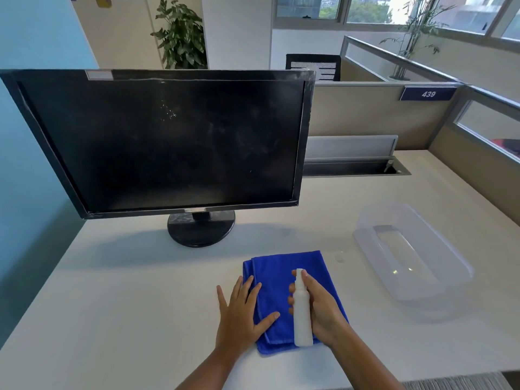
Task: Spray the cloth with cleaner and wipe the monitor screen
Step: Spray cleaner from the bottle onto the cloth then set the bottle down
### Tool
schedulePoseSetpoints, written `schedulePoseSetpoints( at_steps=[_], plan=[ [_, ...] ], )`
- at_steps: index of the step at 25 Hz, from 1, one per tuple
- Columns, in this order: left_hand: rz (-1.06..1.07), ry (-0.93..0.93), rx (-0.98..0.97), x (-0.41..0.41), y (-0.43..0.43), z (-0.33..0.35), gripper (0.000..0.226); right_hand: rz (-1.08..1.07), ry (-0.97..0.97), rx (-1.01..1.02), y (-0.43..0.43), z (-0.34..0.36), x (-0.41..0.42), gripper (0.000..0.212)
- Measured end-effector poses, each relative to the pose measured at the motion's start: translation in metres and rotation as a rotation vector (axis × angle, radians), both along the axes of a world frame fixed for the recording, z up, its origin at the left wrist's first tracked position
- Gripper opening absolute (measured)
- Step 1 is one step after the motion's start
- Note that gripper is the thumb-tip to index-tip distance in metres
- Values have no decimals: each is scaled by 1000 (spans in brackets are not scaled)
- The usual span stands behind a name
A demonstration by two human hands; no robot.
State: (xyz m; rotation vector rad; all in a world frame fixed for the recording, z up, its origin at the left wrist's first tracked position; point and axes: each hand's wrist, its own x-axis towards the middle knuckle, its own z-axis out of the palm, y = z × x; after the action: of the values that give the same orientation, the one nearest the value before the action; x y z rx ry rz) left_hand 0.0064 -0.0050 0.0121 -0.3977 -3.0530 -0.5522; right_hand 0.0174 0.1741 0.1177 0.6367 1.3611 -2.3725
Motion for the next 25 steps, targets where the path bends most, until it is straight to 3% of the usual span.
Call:
schedulePoseSetpoints(
  at_steps=[8,11,15,20,25],
  plan=[
    [-3,-27,-9,-2,-1,0,73,0,-21,-25,-2,-4,-8,32],
    [-1,-28,-8,-2,-3,-1,70,34,-5,71,-3,-3,-11,27],
    [-16,-9,-12,-2,-3,-1,71,76,10,109,0,-2,-14,37],
    [-36,36,-35,-8,-6,2,71,-23,-32,37,-5,-11,-15,33],
    [-78,42,-55,-17,-14,4,73,61,-67,285,-13,-16,-20,38]
  ],
)
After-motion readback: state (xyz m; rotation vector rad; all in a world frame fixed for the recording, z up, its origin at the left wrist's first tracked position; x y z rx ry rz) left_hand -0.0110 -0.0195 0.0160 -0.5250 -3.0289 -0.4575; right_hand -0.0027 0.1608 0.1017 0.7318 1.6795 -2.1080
